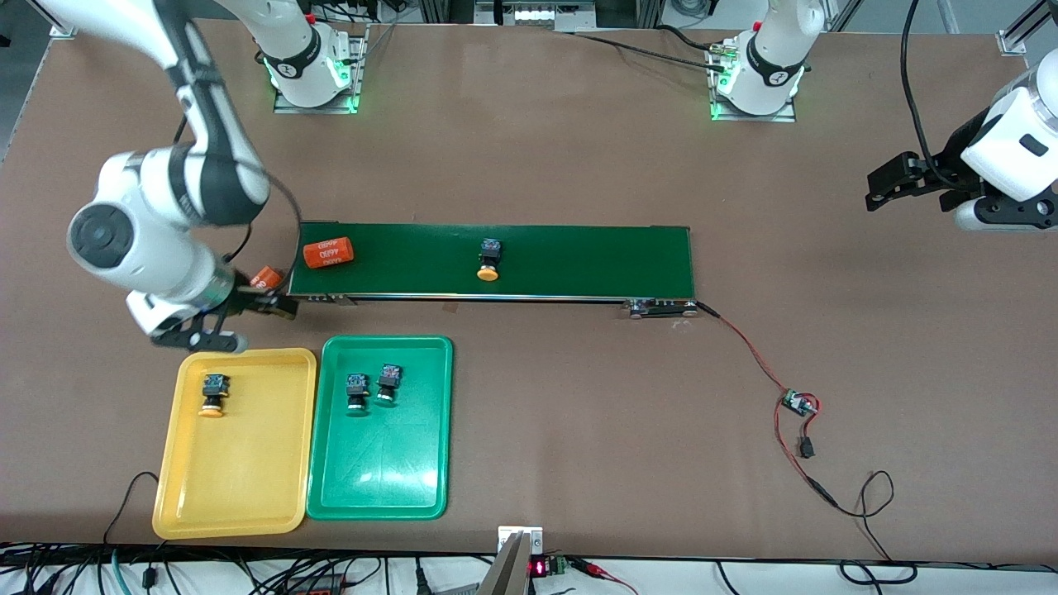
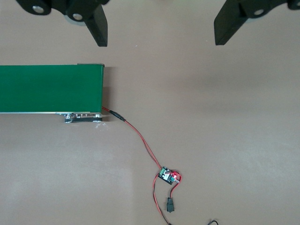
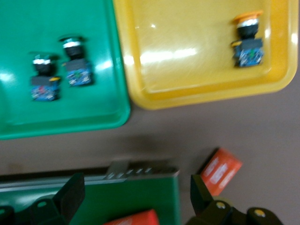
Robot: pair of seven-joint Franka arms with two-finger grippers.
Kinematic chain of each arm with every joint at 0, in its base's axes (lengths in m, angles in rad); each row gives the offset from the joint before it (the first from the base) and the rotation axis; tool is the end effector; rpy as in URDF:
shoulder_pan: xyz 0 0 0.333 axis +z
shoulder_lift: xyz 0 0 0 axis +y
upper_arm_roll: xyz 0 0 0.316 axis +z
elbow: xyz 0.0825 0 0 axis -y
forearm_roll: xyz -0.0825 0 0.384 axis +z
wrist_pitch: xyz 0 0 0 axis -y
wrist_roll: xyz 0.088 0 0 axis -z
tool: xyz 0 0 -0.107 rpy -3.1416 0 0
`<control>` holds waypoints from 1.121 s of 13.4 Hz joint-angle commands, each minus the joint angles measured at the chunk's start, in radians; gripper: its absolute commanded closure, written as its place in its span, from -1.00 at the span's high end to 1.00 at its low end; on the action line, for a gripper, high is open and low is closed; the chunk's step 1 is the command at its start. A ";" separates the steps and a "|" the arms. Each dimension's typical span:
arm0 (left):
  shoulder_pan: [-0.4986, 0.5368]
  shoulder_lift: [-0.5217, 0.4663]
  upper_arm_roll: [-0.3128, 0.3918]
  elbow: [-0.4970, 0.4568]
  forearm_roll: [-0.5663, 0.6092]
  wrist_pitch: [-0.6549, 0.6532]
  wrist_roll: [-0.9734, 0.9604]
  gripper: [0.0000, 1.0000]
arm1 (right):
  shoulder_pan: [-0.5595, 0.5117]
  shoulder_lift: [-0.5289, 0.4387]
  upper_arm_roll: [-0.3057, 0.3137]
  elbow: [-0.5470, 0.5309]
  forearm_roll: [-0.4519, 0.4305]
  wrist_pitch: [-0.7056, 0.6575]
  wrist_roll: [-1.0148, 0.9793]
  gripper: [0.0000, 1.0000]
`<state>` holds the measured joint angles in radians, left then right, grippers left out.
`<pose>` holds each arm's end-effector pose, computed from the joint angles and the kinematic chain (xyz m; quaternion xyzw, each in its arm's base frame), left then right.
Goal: Sort buttons by color to trays
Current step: 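Move the right gripper back and grasp the second yellow button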
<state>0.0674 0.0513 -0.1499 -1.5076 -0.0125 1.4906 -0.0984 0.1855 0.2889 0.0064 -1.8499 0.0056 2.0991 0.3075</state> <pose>0.5601 -0.0454 0.6190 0.9993 0.0076 -0.0346 0.0070 0.6095 0.1185 0.3650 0.9980 -0.0593 -0.0200 0.0017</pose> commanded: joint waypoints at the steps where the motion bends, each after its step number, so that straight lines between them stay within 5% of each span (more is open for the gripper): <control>1: 0.002 0.018 0.001 0.033 -0.018 -0.015 0.014 1.00 | 0.038 -0.086 0.047 -0.106 0.011 0.010 0.112 1.00; 5: 0.002 0.016 0.001 0.033 -0.018 -0.015 0.014 1.00 | 0.103 -0.079 0.147 -0.107 0.010 0.036 0.303 1.00; 9: 0.002 0.018 0.001 0.033 -0.018 -0.016 0.014 1.00 | 0.187 0.001 0.147 -0.114 0.010 0.128 0.393 1.00; 15: 0.002 0.018 0.001 0.033 -0.018 -0.016 0.014 1.00 | 0.252 0.056 0.150 -0.114 -0.007 0.177 0.269 1.00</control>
<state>0.0673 0.0513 -0.1499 -1.5076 -0.0125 1.4905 -0.0984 0.4350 0.3564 0.1581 -1.9637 0.0022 2.2728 0.6249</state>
